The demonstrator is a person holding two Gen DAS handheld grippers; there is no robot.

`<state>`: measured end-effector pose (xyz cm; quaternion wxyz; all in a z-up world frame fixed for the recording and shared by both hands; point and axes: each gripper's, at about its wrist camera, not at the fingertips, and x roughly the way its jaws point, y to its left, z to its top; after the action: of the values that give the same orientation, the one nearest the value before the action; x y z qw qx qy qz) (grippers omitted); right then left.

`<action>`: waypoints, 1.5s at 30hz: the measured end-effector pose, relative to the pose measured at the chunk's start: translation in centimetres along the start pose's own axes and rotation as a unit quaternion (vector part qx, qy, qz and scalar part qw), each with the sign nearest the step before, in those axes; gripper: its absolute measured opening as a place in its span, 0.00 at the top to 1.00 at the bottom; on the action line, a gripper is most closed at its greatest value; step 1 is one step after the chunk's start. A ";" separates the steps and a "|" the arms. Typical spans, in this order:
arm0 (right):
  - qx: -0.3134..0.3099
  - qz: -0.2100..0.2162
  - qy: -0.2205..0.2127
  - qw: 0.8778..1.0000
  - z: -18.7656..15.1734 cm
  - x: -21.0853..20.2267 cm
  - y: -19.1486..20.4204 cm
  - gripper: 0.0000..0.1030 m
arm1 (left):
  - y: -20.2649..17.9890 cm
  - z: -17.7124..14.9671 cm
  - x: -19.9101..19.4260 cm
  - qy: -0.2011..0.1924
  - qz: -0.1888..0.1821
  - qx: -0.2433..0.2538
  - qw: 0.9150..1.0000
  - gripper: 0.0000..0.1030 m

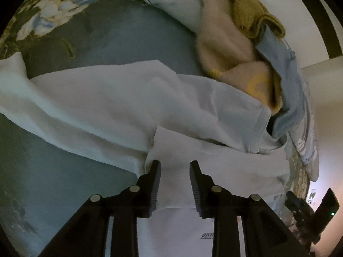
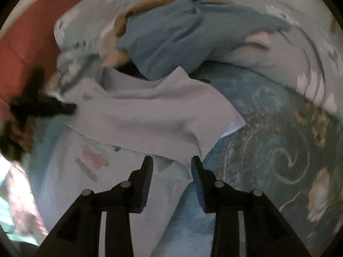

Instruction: Fold clothes

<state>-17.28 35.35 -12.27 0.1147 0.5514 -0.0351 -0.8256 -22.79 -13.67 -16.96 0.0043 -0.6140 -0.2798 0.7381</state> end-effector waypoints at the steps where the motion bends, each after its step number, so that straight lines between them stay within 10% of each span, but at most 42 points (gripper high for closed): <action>1: -0.015 -0.015 0.004 1.000 0.4 0.5 0.2 0.63 | 0.0 -0.1 0.0 0.002 0.001 0.003 1.000 0.69; 6: -0.085 -0.076 0.020 0.993 -0.3 1.3 1.0 0.67 | 0.3 -0.2 0.1 0.009 -0.002 0.006 1.000 0.67; 11: -0.081 -0.068 0.010 0.994 -0.7 0.3 1.0 0.96 | 0.7 -0.3 0.5 0.011 -0.005 0.000 1.000 0.67; 27: -0.062 -0.063 0.036 0.995 -4.4 -1.0 1.7 0.96 | 2.7 -1.7 -1.7 -0.002 -0.035 -0.023 0.999 0.66; 32: -0.010 -0.071 0.002 0.997 -3.9 -3.9 1.0 0.87 | 7.3 -3.5 -6.4 -0.055 -0.040 -0.067 0.995 0.48; 36: 0.038 -0.071 -0.011 0.997 -4.6 -5.7 0.8 0.70 | 14.0 -6.0 -9.0 -0.107 -0.031 -0.179 0.977 0.46; 42: 0.082 -0.083 0.004 0.993 -6.1 -6.4 1.4 0.69 | 25.2 -8.2 -11.1 -0.192 -0.054 -0.376 0.905 0.46; 45: 0.108 -0.082 0.000 0.991 -6.8 -6.9 1.7 0.69 | 31.3 -8.9 -14.4 -0.207 -0.042 -0.384 0.899 0.47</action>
<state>-8.26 35.70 -8.31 -0.0130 0.5619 -0.0788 -0.8233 -0.58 -41.43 -17.87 -0.2585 -0.3886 -0.5617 0.6831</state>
